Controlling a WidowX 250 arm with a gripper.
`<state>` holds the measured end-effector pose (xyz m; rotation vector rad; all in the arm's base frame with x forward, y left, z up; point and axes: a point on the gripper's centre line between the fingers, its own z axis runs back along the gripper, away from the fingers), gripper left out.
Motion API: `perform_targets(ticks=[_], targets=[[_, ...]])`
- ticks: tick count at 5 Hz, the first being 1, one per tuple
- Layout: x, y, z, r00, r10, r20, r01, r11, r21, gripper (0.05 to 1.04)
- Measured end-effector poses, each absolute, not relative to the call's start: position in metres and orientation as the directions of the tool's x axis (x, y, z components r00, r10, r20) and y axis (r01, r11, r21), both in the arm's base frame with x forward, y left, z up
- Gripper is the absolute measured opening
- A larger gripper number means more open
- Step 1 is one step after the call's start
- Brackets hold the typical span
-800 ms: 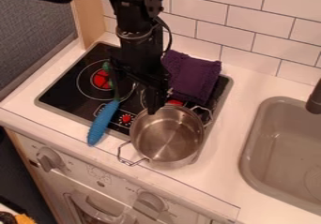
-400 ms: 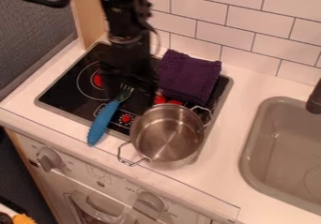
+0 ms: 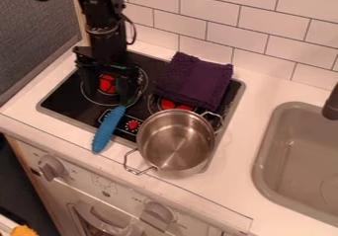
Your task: Put the peppercorns in the silver bowl
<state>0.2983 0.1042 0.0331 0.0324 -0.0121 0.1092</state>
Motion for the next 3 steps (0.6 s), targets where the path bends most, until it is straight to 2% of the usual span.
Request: perform_targets(ticks=[3], targets=[[0.314,0.123,0.01,0.978,0.205,-0.03,-0.204,0.979,0.022,1.001]])
